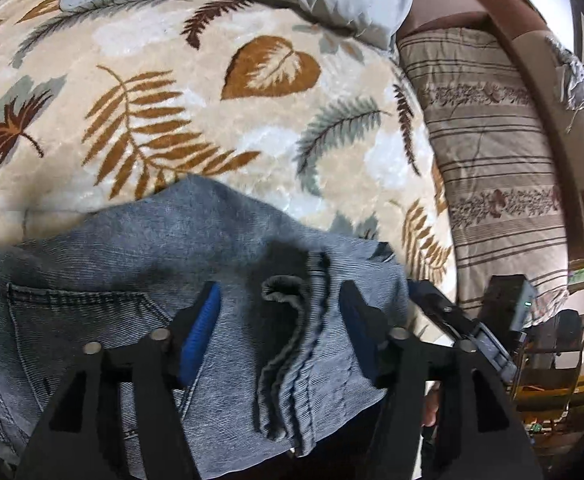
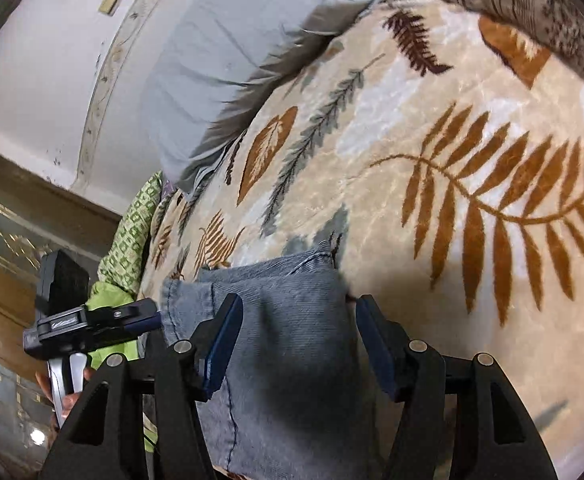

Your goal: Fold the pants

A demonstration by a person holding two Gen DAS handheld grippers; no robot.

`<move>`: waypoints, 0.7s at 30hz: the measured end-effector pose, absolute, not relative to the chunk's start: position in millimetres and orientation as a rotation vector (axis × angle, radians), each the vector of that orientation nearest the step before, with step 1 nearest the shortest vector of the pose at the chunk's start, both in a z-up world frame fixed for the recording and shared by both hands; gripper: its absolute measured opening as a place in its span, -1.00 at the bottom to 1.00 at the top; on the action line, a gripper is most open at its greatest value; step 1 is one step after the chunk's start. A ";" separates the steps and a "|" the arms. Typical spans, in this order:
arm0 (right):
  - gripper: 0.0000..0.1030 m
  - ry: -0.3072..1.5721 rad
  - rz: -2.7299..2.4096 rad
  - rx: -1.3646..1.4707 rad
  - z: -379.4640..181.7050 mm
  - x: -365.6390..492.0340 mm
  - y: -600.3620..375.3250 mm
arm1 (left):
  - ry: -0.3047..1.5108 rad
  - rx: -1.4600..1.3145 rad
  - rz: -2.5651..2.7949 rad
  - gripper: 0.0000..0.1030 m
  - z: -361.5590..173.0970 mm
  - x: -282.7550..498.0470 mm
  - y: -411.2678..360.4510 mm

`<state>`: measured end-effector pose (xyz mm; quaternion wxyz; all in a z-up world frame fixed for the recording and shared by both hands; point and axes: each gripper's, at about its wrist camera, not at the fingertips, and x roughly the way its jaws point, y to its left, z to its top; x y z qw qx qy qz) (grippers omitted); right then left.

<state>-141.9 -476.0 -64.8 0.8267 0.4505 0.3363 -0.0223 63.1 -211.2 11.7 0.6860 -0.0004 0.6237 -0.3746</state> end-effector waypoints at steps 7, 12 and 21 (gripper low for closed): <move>0.17 0.673 -0.023 1.089 -86.7 -141.2 -490.2 | 1.470 0.088 -0.856 0.33 -19.4 46.9 -247.6; -0.66 0.716 0.052 1.000 -72.3 -124.7 -476.8 | 1.495 0.115 -0.893 -0.37 -23.3 27.9 -251.1; -0.69 0.829 -0.031 0.585 -52.4 -103.4 -448.6 | 1.360 0.284 -0.755 -0.39 -27.6 8.1 -243.0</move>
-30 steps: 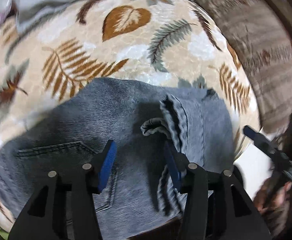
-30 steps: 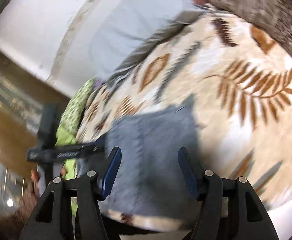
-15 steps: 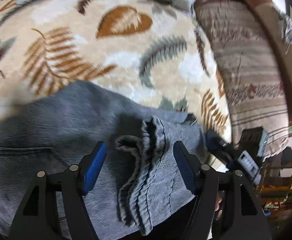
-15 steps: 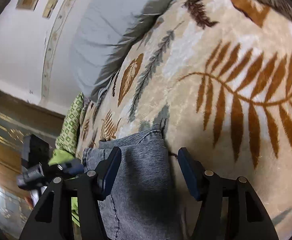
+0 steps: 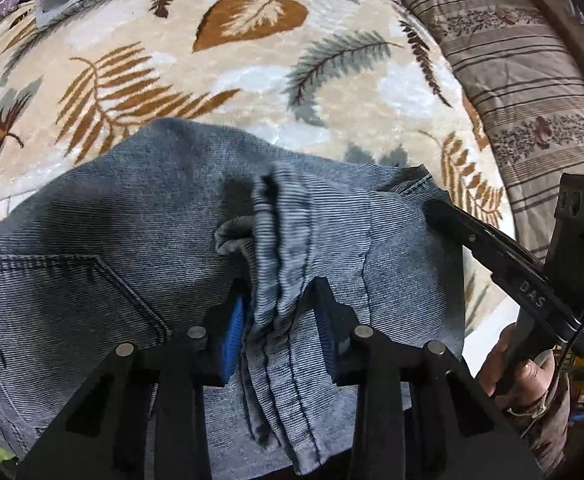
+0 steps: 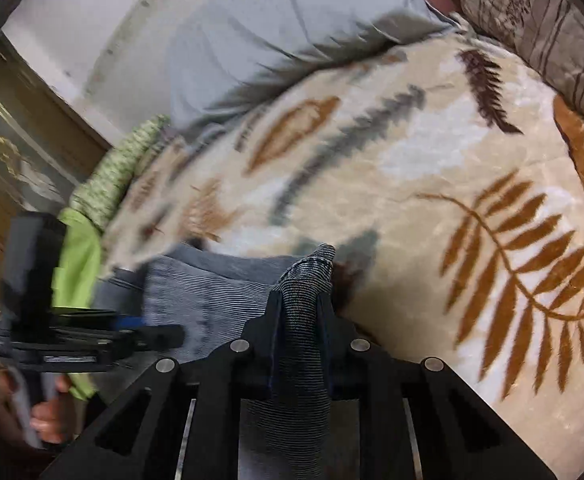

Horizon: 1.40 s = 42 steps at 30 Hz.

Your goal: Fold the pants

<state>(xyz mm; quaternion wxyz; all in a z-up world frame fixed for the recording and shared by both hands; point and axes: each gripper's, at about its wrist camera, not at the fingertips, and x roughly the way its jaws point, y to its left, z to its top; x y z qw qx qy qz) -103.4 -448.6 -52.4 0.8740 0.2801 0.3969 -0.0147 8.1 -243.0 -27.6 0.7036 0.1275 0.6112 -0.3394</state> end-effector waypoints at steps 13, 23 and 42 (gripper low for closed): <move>-0.51 0.848 -0.053 0.641 -80.4 -98.4 -462.7 | 1.403 0.215 -0.766 -0.28 -44.4 16.4 -240.3; -0.16 0.863 0.009 0.798 -67.0 -144.6 -455.4 | 1.461 0.101 -0.830 -0.04 -24.4 -1.4 -203.2; -0.46 0.918 -0.055 0.642 -72.7 -146.1 -442.0 | 1.409 0.274 -0.812 0.04 -38.5 -40.7 -207.5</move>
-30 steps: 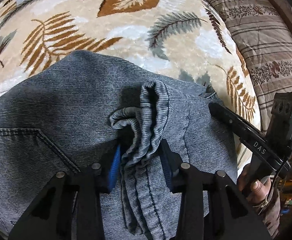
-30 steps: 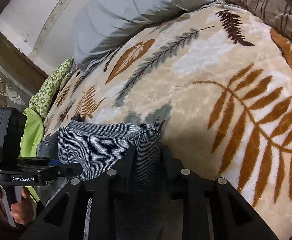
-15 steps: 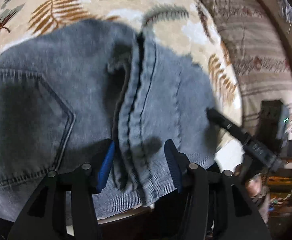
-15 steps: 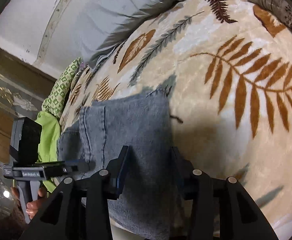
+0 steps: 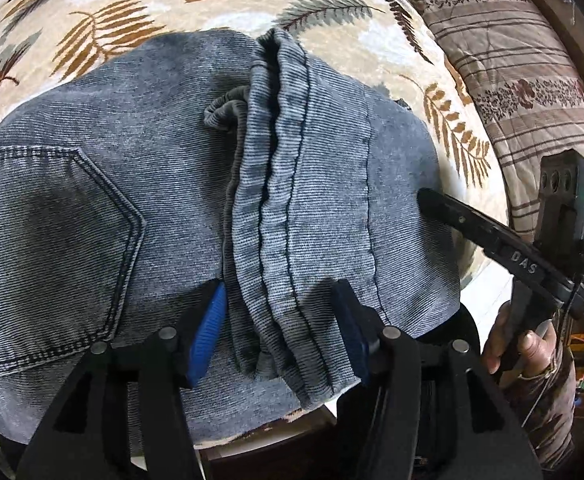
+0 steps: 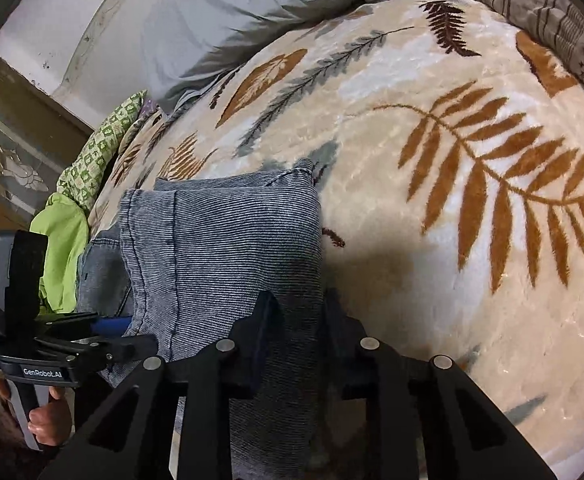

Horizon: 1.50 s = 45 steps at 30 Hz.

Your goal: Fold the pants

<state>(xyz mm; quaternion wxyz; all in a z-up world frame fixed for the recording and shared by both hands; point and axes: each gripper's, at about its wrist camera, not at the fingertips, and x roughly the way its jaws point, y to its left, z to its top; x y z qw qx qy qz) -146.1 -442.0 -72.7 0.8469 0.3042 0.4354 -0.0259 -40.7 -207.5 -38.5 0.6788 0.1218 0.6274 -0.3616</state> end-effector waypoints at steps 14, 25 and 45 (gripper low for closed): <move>-0.40 1.016 -0.097 0.528 -72.4 -189.1 -409.8 | 1.407 0.336 -0.831 0.12 -43.6 -71.3 -195.1; -0.16 0.946 -0.104 0.449 -26.5 -175.9 -378.5 | 1.428 0.205 -0.834 0.14 -28.9 -47.7 -159.4; 0.20 1.038 0.347 -0.046 -13.5 -56.8 -110.0 | 1.385 -0.211 -0.526 0.27 -18.5 108.8 87.5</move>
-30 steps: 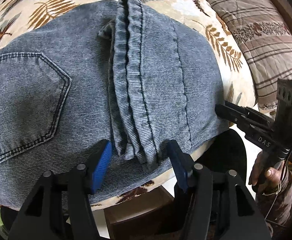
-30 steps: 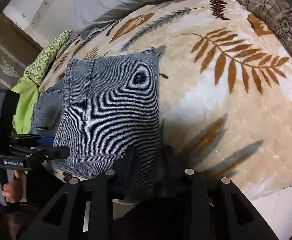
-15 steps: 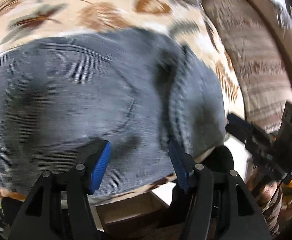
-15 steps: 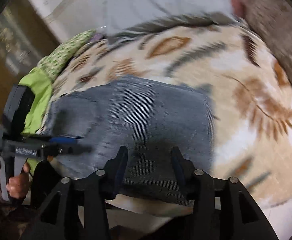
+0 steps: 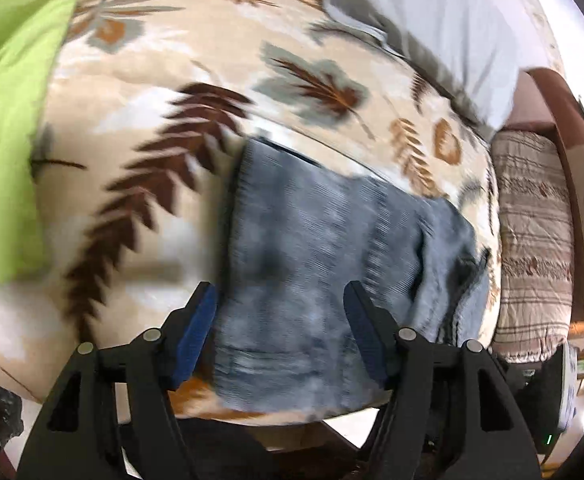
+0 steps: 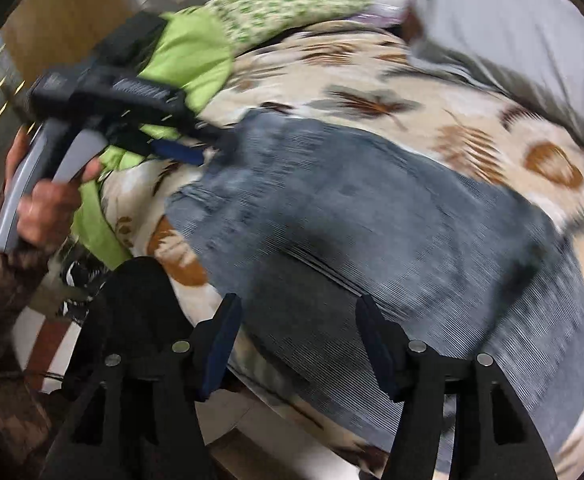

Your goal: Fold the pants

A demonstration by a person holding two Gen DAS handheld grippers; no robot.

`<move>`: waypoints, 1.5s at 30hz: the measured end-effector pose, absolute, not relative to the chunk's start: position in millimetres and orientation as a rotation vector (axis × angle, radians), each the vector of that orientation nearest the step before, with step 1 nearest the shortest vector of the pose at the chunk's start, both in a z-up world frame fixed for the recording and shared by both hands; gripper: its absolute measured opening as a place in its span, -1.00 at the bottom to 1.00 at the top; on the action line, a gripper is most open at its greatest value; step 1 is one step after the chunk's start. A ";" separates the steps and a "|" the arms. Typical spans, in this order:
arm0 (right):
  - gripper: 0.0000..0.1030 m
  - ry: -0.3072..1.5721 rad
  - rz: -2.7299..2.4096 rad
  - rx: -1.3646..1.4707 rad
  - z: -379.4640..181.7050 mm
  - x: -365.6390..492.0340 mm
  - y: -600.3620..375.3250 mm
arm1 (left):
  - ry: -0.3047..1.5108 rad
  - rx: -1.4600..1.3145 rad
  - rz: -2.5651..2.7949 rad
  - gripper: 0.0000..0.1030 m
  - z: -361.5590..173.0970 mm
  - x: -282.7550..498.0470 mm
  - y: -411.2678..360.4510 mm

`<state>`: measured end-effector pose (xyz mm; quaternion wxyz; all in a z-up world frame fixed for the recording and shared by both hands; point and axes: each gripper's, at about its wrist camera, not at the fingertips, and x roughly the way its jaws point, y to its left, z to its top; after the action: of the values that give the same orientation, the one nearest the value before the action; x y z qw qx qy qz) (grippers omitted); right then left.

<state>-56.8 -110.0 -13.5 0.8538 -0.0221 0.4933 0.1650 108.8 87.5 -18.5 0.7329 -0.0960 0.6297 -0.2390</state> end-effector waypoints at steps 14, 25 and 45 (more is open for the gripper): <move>0.45 1.009 0.297 -0.460 -58.8 -40.1 -0.4 | 1.494 -0.233 -0.655 0.44 -51.4 166.9 87.3; 0.57 0.920 0.223 -0.711 -81.8 -35.0 31.7 | 1.485 -0.162 -0.786 0.75 -52.1 179.1 46.6; -0.58 0.788 0.262 -0.472 -20.5 -47.7 -12.4 | 1.376 -0.080 -0.805 -0.58 -4.0 146.7 22.0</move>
<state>-47.7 -12.4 -20.5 0.8882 -0.2273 0.3790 0.1259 146.7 22.0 -4.0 0.6980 -0.0358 0.6173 -0.3611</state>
